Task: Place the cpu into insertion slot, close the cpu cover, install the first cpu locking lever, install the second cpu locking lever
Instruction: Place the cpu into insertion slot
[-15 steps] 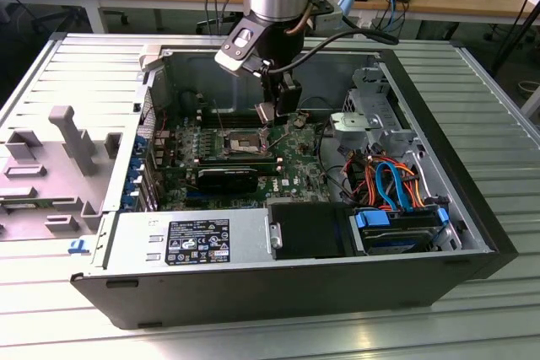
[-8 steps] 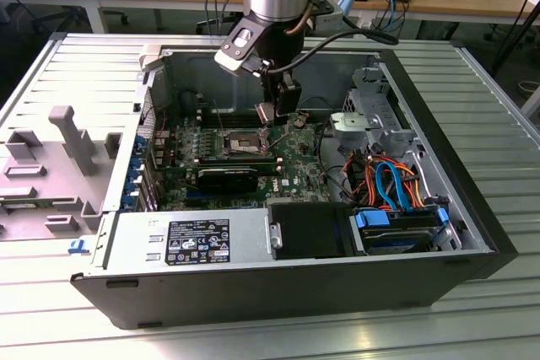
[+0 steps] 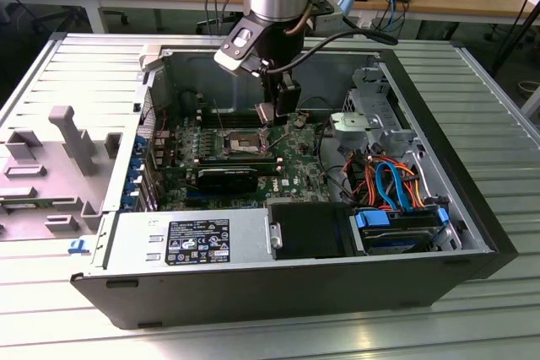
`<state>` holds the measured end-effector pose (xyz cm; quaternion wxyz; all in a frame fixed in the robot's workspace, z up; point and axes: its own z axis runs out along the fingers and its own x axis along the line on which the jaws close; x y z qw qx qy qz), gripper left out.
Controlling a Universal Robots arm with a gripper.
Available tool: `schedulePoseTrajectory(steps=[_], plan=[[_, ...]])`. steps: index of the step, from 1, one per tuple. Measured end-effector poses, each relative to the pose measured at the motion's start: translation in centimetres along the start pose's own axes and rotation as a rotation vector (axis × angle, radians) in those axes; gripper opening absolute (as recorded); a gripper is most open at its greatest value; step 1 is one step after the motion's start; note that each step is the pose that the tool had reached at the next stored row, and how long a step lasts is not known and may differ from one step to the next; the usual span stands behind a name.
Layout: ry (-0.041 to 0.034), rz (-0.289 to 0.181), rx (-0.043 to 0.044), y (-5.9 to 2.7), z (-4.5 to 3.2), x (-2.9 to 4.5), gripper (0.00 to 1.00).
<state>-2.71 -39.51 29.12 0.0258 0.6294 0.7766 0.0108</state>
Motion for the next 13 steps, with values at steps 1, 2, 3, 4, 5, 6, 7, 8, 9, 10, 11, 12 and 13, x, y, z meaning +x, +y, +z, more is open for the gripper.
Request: schedulePoseTrajectory(steps=[1,2,3,4,5,6,7,8,9,10,11,12,13], plan=[[-0.0001,0.002,0.0001,0.0,0.0,0.0,0.55],[-0.0002,0.003,0.0001,0.0,0.0,0.0,0.55],[-0.0002,0.004,0.0001,0.0,0.0,0.0,0.55],[-0.0003,0.005,0.0001,0.0,0.0,0.0,0.55],[-0.0003,0.007,0.0002,0.0,0.0,0.0,0.55],[-0.0004,0.009,0.0002,0.0,0.01,0.0,0.55],[-0.0005,0.01,0.0002,0.0,0.01,0.0,0.55],[-0.0006,0.012,0.0003,0.0,0.01,0.0,0.55],[-0.0006,0.013,0.0003,0.0,0.01,0.0,0.55],[-0.0007,0.015,0.0004,0.0,0.01,0.0,0.55],[-0.0008,0.016,0.0004,0.0,0.01,0.0,0.55],[-0.0008,0.017,0.0004,0.0,0.01,0.0,0.55],[-0.001,0.019,0.0005,0.0,0.01,0.0,0.55]])
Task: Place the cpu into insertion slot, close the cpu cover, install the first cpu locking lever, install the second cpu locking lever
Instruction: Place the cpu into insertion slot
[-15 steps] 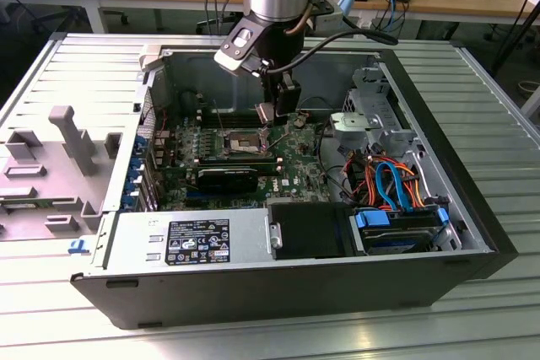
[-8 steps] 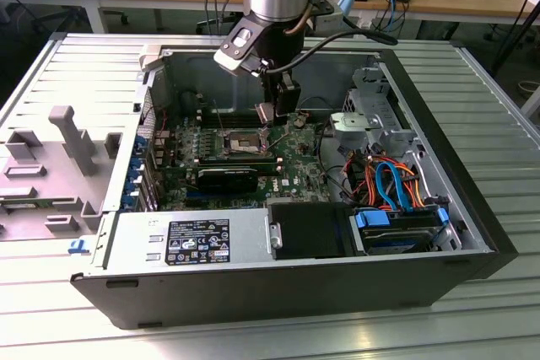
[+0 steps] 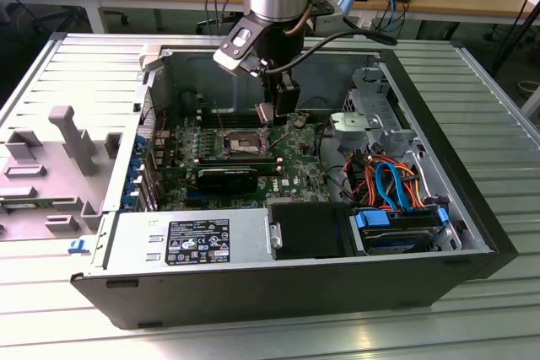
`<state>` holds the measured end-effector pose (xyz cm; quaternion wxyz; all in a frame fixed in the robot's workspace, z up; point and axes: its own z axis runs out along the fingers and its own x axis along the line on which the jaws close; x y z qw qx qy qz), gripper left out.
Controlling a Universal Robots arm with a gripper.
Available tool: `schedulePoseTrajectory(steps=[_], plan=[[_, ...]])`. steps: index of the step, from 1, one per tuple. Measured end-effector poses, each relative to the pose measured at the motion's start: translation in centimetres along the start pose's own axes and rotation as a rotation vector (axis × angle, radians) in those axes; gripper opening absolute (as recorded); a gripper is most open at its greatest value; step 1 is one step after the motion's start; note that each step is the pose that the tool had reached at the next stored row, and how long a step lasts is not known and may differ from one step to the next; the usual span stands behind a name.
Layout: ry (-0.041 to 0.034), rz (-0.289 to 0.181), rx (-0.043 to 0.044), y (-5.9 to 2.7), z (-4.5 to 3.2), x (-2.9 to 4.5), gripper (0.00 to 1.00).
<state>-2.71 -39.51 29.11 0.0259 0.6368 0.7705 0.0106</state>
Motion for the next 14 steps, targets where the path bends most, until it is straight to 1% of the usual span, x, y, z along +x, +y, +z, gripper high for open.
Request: schedulePoseTrajectory(steps=[14], plan=[[-0.0013,0.026,0.0007,0.0,0.02,0.0,0.55]])
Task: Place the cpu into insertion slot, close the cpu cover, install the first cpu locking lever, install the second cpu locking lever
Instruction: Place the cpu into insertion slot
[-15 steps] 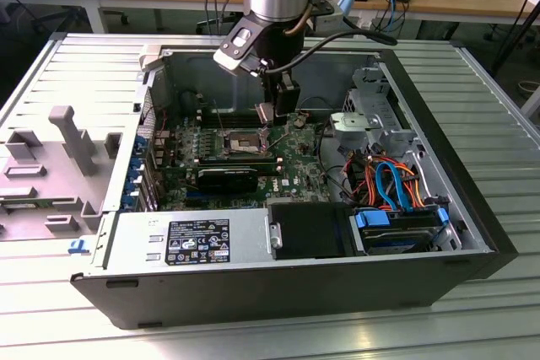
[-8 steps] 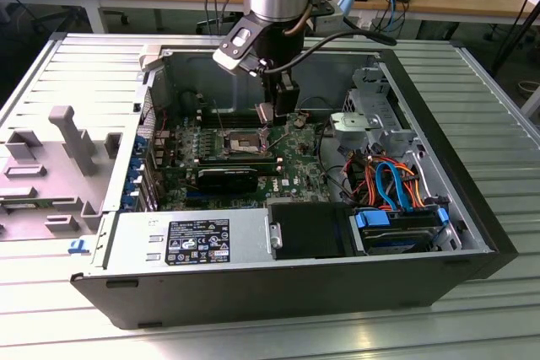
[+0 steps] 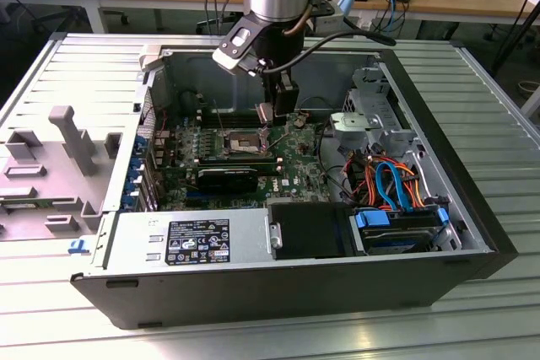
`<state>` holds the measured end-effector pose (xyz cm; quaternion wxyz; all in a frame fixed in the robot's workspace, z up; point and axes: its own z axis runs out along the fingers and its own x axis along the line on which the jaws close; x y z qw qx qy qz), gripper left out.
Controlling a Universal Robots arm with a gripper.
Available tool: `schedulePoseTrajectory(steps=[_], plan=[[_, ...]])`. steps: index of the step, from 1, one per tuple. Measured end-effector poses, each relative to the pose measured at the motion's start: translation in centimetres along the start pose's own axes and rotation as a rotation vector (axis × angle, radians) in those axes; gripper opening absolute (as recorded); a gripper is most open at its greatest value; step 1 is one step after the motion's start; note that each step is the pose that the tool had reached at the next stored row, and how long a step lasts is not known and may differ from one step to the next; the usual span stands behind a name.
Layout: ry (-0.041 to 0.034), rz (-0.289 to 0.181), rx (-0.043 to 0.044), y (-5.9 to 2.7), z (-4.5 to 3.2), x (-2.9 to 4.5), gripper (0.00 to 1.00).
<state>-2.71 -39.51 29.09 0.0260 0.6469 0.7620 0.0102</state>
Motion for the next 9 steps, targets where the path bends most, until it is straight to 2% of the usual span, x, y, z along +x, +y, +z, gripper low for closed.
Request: schedulePoseTrajectory(steps=[9], plan=[[-0.0005,0.012,0.0003,0.0,0.01,0.0,0.55]])
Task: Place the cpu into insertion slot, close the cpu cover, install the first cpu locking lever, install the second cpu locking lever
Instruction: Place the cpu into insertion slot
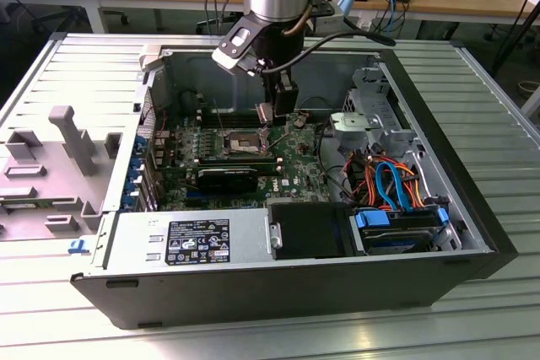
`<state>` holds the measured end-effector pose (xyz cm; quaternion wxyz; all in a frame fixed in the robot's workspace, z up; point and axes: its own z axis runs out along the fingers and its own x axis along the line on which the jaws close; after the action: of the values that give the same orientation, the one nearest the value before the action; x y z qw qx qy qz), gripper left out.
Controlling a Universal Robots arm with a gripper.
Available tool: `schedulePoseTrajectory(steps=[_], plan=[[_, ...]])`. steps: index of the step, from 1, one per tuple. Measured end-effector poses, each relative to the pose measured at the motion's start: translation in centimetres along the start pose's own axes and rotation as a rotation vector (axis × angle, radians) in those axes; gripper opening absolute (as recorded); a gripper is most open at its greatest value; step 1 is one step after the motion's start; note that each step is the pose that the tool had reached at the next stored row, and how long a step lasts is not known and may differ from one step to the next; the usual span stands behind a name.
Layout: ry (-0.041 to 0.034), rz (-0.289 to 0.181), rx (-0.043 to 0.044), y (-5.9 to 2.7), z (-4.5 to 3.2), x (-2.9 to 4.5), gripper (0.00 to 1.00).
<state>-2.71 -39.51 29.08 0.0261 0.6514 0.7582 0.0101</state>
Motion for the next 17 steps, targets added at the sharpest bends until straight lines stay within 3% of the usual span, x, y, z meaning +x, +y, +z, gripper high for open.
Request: schedulePoseTrajectory(steps=[11,17], plan=[[-0.0007,0.014,0.0004,0.0,0.01,0.0,0.55],[-0.0022,0.045,0.0012,0.0,0.04,0.0,0.55]])
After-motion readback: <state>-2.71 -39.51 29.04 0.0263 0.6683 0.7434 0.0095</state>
